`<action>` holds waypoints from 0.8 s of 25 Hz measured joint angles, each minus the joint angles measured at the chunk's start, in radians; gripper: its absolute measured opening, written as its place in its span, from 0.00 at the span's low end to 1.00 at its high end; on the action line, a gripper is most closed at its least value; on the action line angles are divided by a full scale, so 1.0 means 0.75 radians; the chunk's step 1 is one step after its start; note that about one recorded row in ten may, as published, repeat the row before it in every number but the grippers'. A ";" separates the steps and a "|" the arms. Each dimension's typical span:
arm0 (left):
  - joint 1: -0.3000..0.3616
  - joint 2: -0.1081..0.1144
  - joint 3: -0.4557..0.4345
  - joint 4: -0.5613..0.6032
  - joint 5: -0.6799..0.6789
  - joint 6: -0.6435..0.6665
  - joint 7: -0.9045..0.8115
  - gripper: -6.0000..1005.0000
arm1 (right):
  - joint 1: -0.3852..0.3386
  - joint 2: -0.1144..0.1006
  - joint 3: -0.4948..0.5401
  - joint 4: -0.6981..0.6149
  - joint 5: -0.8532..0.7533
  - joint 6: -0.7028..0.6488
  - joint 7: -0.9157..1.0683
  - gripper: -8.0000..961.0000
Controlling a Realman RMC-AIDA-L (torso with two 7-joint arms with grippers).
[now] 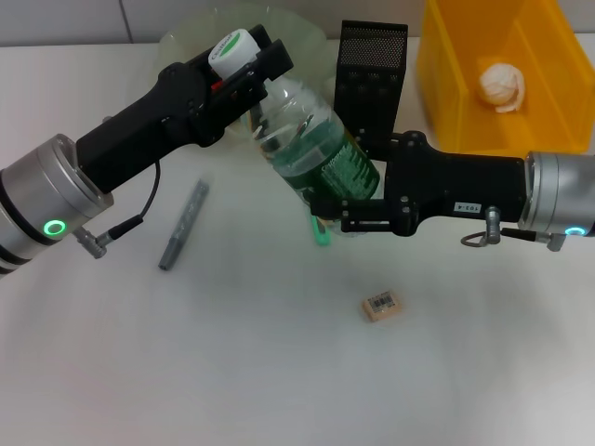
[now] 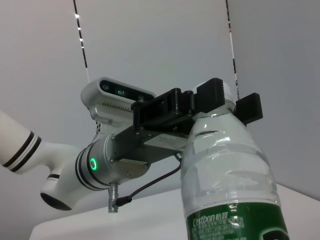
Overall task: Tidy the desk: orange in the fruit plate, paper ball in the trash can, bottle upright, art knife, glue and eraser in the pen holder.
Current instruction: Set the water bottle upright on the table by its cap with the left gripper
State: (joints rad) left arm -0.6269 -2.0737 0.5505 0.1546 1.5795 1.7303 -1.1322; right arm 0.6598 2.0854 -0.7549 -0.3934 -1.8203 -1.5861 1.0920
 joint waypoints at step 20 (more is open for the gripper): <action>0.002 0.002 -0.033 -0.007 -0.010 0.006 0.004 0.44 | 0.002 0.001 0.011 0.005 0.008 -0.011 -0.006 0.79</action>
State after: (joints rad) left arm -0.6251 -2.0726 0.5261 0.1494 1.5719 1.7349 -1.1294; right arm 0.6612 2.0862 -0.7465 -0.3897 -1.8144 -1.5944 1.0877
